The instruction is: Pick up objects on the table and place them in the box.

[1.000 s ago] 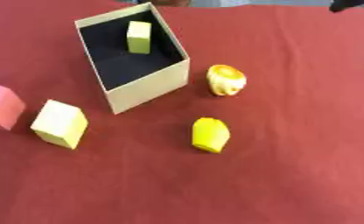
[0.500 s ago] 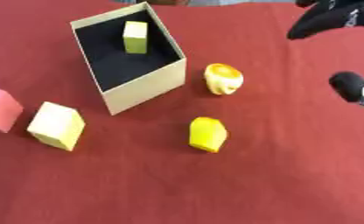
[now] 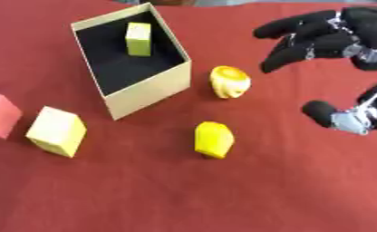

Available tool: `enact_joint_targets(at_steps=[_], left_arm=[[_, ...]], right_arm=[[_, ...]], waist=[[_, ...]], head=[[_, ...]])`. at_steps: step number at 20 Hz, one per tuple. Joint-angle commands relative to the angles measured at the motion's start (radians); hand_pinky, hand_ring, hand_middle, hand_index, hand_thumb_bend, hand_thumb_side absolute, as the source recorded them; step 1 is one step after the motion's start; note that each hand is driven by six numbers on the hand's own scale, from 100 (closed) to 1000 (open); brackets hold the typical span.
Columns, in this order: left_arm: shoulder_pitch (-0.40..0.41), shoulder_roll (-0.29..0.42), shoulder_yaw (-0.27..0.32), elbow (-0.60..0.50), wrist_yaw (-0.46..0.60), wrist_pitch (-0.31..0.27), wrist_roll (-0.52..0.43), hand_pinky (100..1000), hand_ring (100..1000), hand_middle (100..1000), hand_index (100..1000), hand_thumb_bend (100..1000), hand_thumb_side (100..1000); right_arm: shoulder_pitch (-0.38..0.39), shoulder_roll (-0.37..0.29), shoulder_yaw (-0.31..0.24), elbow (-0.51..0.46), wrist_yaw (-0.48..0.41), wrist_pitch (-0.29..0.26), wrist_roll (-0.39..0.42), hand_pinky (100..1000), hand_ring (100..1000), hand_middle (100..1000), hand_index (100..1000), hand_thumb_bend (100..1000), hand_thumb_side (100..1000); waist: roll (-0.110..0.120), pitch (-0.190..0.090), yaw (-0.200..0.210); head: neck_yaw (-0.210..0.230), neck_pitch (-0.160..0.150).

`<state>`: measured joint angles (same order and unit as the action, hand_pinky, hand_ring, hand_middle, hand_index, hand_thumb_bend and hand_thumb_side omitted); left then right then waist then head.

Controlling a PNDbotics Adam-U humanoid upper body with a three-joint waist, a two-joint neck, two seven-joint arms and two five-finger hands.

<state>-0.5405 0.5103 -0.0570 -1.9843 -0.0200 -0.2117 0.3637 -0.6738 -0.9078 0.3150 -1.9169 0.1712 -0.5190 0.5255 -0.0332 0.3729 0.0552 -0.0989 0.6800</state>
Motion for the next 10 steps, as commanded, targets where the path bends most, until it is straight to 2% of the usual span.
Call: enact_joint_targets(at_steps=[1,5,10], left_arm=[[-0.006,0.014,-0.002,-0.016,0.008,0.004,-0.008,647,672,692,809,150,701],[-0.007,0.010,-0.009,-0.016,0.012,0.008,-0.016,647,672,692,809,147,706],[-0.007,0.005,-0.015,-0.016,0.016,0.012,-0.023,645,672,692,809,145,710]], right_arm=[[-0.020,0.032,0.014,0.037,0.036,0.005,0.040,922,1000,697,911,100,736],[-0.026,0.087,0.033,0.085,0.072,-0.002,0.077,928,1000,655,921,100,792],[-0.033,0.143,0.053,0.142,0.108,-0.019,0.120,931,1000,637,926,100,806]], waist=[[0.002,-0.020,0.001],[0.002,-0.019,0.003],[0.003,-0.019,0.005]], head=[[-0.001,-0.009],[-0.002,-0.008],[-0.006,-0.009]])
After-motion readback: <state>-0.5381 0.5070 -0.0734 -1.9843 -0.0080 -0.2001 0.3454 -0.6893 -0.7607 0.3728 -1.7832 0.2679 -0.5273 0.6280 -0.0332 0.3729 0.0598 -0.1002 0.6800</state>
